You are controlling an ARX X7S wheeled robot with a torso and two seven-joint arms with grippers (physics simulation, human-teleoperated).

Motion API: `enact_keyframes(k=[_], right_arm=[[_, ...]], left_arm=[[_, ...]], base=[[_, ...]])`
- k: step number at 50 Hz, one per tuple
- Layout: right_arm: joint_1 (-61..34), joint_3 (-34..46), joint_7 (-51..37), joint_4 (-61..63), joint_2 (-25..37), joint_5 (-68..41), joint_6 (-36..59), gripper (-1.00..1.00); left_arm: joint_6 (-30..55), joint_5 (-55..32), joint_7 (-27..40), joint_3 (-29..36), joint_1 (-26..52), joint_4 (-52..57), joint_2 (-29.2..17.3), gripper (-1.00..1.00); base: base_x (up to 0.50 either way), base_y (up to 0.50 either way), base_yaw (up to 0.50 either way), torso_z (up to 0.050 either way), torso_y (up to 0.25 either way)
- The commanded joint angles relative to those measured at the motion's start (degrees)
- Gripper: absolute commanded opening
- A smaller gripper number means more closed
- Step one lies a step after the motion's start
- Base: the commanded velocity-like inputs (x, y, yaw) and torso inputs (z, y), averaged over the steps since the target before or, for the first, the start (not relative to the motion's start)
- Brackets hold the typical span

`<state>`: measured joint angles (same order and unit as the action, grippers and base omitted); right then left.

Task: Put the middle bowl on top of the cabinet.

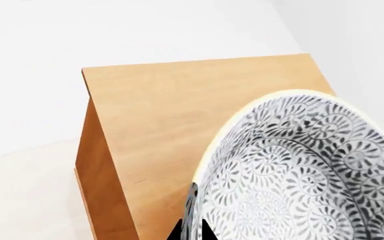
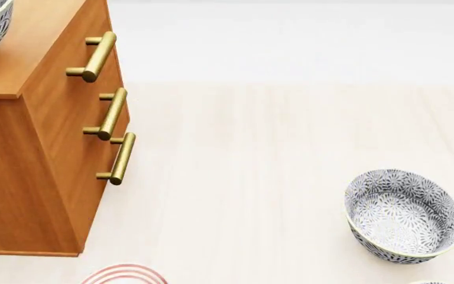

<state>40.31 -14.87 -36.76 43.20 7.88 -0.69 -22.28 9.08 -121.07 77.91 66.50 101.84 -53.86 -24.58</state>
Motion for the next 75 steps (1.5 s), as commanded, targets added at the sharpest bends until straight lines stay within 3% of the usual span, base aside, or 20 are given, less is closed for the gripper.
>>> enact_keyframes(k=[1,14,29,42,61,68,75], right_arm=[[0.4,0.0,-0.3,0.2,0.2,0.1,-0.2,1.0],[-0.6,0.9,-0.5,0.2,0.7,0.6,1.1,1.0],[-0.6,0.8,-1.0,0.0,1.0,0.4,0.9,1.0],[0.2,0.4,-1.3,-0.3,1.3,0.0,-0.3,1.0],[1.3,0.0,-1.3,-0.5,1.6,-0.4,-1.3,1.0],[1.7,-0.1,-1.1,-0.3,1.2,-0.4,-1.7,1.0],[2.0,0.1,-1.0,0.2,0.7,0.1,-1.6,1.0]], left_arm=[[0.4,0.7,-2.3,1.0,-0.8,-2.7,0.6,1.0],[-0.6,6.8,-0.8,3.5,4.2,8.3,-2.9,1.0],[-3.6,12.1,8.0,4.1,8.9,23.2,-8.2,1.0],[-2.5,16.1,8.5,5.7,10.9,34.9,-11.6,1.0],[-6.7,24.1,11.5,6.6,9.2,56.0,-18.5,1.0],[-11.7,26.8,12.0,10.5,8.8,64.1,-22.5,1.0],[-12.6,35.9,12.0,11.7,5.7,71.2,-25.0,1.0]], base=[[0.0,0.0,0.0,0.0,0.0],[0.0,0.0,0.0,0.0,0.0],[0.0,0.0,0.0,0.0,0.0],[0.0,0.0,0.0,0.0,0.0],[0.0,0.0,0.0,0.0,0.0],[0.0,0.0,0.0,0.0,0.0],[0.0,0.0,0.0,0.0,0.0]])
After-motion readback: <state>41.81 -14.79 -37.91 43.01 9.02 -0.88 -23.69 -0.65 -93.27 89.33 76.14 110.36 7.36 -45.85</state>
